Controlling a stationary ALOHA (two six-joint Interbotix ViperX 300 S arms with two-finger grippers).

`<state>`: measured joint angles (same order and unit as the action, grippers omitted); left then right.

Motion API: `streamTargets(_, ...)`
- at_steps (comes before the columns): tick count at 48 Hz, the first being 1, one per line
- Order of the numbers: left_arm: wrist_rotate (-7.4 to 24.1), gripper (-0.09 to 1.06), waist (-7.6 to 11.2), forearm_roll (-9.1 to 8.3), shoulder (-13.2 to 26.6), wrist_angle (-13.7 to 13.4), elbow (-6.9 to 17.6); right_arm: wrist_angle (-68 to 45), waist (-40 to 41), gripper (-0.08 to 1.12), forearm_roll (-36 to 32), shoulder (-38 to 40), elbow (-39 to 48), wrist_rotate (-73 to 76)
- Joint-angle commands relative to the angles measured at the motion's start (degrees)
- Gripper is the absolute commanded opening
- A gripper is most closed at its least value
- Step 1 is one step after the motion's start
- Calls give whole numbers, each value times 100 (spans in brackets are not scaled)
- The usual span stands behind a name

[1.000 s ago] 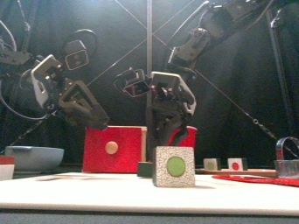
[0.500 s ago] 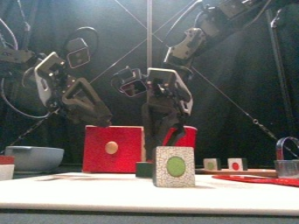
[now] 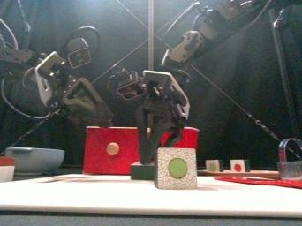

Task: Place sushi on board then cut the sushi with the knife then place the pieces on the plate
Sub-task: Place the 4 sushi pieces on the plate

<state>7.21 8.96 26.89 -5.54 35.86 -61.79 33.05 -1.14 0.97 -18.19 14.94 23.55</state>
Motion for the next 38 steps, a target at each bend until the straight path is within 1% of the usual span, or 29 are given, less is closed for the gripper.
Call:
streamTargets(1, 0, 76, 9, 9, -88, 26, 114, 9, 9, 81, 0, 62, -26, -9)
streamTargets(32, -9, 76, 26, 9, -88, 26, 97, -18, 0, 82, -35, 70, -44, 9)
streamTargets(38, 0, 76, 26, 9, -88, 26, 123, 62, -44, 82, -88, 35, -88, 97)
